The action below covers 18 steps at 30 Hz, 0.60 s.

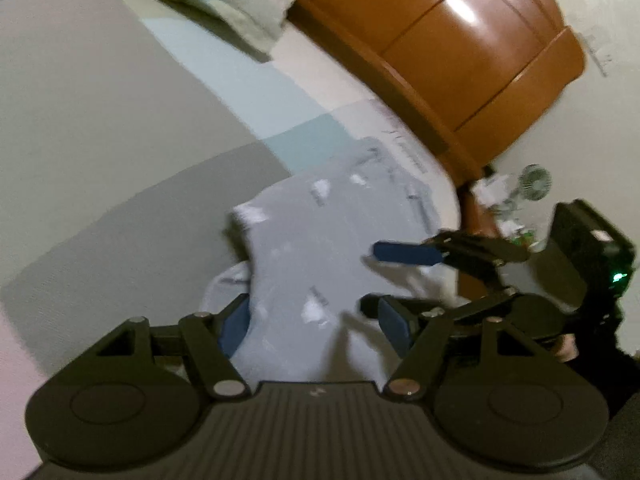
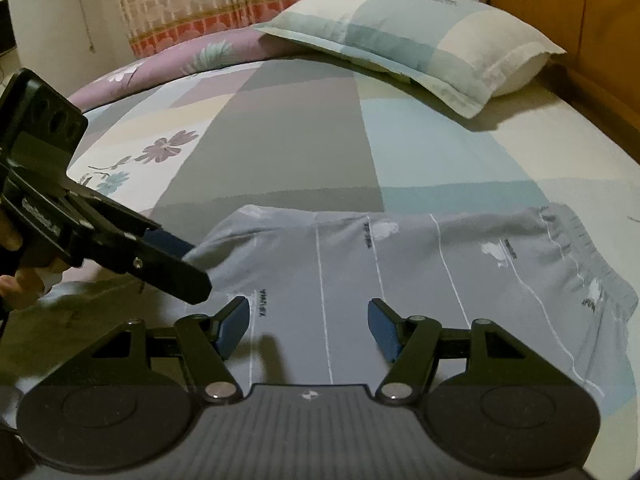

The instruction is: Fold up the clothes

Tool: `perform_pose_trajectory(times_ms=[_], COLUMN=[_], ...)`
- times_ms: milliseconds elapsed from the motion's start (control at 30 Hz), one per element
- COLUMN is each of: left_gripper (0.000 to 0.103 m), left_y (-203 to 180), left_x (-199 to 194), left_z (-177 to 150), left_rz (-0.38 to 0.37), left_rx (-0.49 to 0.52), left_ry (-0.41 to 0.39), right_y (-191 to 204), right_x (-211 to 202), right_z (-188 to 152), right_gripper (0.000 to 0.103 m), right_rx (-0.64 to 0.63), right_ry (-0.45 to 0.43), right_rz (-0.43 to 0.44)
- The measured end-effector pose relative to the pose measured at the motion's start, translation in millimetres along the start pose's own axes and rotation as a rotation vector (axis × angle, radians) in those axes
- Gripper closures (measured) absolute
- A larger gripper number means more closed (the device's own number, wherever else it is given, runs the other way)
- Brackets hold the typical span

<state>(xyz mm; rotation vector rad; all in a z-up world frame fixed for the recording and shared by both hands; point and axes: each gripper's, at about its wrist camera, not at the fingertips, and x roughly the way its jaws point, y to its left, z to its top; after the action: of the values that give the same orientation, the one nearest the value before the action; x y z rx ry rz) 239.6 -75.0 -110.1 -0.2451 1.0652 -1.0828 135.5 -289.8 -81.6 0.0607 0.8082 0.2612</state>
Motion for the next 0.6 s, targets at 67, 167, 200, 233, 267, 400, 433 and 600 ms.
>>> perform_pose_trajectory(times_ms=[67, 167, 200, 233, 267, 400, 433, 600], left_gripper=[0.029, 0.029, 0.029, 0.03, 0.03, 0.029, 0.029, 0.027], left_y=[4.8, 20.1, 24.5, 27.8, 29.7, 21.4, 20.2, 16.8], left_x=[9.9, 24.9, 26.6, 25.5, 23.1, -6.0, -14.8, -36.2], left_z=[6.7, 19.1, 23.4, 28.0, 33.3, 56.4, 62.5, 67.6], left_rz=[-0.047, -0.074, -0.079, -0.084, -0.079, -0.027, -0.021, 0.012], left_rx=[-0.029, -0.125, -0.15, -0.167, -0.174, -0.098, -0.09, -0.082], left_ry=[-0.012, -0.044, -0.059, -0.076, -0.091, -0.202, -0.232, -0.243], right_y=[-1.5, -2.8, -2.7, -2.6, -2.8, -5.9, -5.7, -1.7], right_x=[2.3, 5.0, 5.3, 5.5, 5.2, 5.1, 5.8, 5.5], right_z=[-1.3, -2.9, -3.4, -3.8, -4.2, -6.4, -7.1, -8.1], right_gripper=[0.033, 0.033, 0.033, 0.033, 0.033, 0.031, 0.03, 0.03], right_rx=[0.004, 0.01, 0.01, 0.01, 0.009, 0.019, 0.022, 0.014], right_ry=[0.004, 0.007, 0.007, 0.008, 0.008, 0.01, 0.012, 0.017], right_rz=[0.0, 0.003, 0.003, 0.003, 0.002, -0.001, 0.0, 0.011])
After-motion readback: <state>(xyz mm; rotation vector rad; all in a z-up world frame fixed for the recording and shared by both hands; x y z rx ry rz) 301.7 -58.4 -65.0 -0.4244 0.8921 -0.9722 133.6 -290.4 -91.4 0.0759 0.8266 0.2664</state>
